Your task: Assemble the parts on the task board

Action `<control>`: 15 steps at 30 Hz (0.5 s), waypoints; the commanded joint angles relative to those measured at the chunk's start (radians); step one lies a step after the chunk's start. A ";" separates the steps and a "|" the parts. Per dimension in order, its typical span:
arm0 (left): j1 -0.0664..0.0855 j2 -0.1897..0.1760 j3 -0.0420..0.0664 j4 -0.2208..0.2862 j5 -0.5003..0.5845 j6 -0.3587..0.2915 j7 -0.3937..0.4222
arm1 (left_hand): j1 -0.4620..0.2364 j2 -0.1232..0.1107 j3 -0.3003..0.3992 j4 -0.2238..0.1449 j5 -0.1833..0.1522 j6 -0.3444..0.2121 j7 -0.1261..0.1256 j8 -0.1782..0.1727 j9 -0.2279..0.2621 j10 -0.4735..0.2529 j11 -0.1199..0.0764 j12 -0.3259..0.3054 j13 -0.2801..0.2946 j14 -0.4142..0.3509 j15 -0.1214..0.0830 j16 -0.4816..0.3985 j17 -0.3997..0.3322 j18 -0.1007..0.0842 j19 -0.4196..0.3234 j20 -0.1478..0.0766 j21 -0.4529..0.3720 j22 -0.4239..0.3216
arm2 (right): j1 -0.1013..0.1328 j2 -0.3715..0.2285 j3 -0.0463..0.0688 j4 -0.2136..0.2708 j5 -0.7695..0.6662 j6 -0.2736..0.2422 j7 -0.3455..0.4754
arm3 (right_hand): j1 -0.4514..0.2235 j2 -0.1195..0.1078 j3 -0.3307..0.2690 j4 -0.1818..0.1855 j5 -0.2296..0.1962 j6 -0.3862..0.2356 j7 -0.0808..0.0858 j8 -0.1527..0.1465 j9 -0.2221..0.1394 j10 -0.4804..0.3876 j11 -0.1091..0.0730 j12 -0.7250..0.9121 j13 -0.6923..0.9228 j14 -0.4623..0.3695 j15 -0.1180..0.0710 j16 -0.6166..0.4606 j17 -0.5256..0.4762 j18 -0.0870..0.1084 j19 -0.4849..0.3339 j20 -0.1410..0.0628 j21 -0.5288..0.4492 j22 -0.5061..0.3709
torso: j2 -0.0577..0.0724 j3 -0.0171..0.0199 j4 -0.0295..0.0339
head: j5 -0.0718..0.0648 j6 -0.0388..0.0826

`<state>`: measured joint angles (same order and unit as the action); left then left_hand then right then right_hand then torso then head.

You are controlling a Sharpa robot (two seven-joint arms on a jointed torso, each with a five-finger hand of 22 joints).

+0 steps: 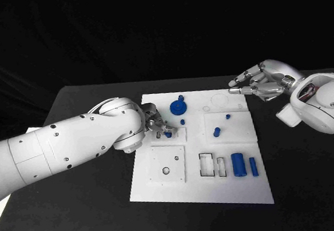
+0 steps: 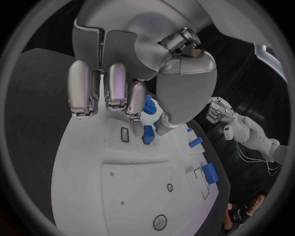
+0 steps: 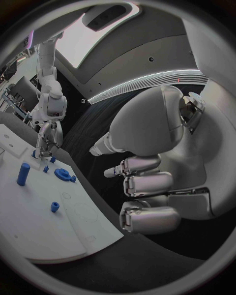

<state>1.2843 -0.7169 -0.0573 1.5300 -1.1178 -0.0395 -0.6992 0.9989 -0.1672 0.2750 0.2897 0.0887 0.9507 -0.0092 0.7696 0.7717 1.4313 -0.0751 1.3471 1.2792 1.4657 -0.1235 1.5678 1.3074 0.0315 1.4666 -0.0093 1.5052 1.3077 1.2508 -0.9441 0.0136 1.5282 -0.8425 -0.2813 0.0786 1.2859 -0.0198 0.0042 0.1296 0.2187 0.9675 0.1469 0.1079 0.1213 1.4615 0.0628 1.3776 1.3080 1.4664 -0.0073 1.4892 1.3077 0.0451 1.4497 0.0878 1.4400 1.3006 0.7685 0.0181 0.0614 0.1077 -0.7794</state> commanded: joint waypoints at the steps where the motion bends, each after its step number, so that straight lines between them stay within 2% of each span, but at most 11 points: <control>1: 0.000 0.001 0.000 0.000 0.016 -0.004 -0.081 | -0.006 0.015 -0.019 0.002 0.004 0.005 -0.002 0.004 0.001 0.005 0.000 0.004 0.001 0.105 -0.005 0.003 0.263 -0.009 0.071 -0.008 0.007 0.158 | -0.001 0.001 0.000 0.000 -0.001 0.005 0.001 | -0.001 0.007 -0.006 -0.001 -0.005 -0.005 0.000 0.004 0.001 -0.005 -0.001 -0.006 0.147 0.071 -0.007 -0.004 0.121 0.012 -0.007 0.002 -0.006 -0.001 | 0.000 0.0002 0.0000 | 0.000 0.000; 4: 0.000 0.002 0.001 0.000 0.020 -0.011 -0.078 | -0.014 0.024 -0.041 0.003 0.004 0.005 -0.002 0.004 0.001 0.005 0.000 0.004 0.002 0.105 -0.005 0.003 0.263 -0.010 0.072 -0.009 0.008 0.160 | -0.001 0.002 0.000 -0.002 -0.001 0.005 0.002 | -0.001 0.007 -0.006 -0.001 -0.005 -0.005 0.000 0.004 0.001 -0.005 -0.001 -0.006 0.147 0.071 -0.007 -0.004 0.121 0.012 -0.007 0.002 -0.006 -0.001 | 0.000 0.0004 0.0002 | -0.001 0.001; 15: 0.000 0.002 0.001 0.014 0.024 -0.021 -0.074 | -0.018 0.030 -0.050 0.002 0.004 0.006 -0.003 0.005 0.001 0.007 0.000 0.006 0.004 0.105 -0.005 0.003 0.263 -0.010 0.073 -0.009 0.009 0.163 | -0.004 0.005 0.000 -0.011 0.001 0.007 0.003 | -0.002 0.008 -0.007 0.000 -0.005 -0.005 0.000 0.004 0.001 -0.005 -0.001 -0.006 0.147 0.071 -0.007 -0.004 0.121 0.012 -0.007 0.002 -0.006 -0.002 | 0.000 0.0005 0.0005 | -0.003 0.001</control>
<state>1.2843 -0.7165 -0.0567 1.5395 -1.1023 -0.0510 -0.6995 0.9785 -0.1469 0.2298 0.2913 0.0886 0.9506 -0.0091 0.7696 0.7715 1.4313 -0.0752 1.3471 1.2830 1.4657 -0.1234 1.5678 1.3073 0.0316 1.4666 -0.0093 1.5103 1.3076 1.2475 -0.9402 0.0132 1.5187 -0.8421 -0.2811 0.0786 1.2859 -0.0198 0.0042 0.1296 0.2188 0.9675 0.1470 0.1079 0.1212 1.4615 0.0628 1.3776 1.3080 1.4664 -0.0073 1.4892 1.3075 0.0452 1.4498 0.0878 1.4400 1.3000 0.7688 0.0185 0.0614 0.1056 -0.7781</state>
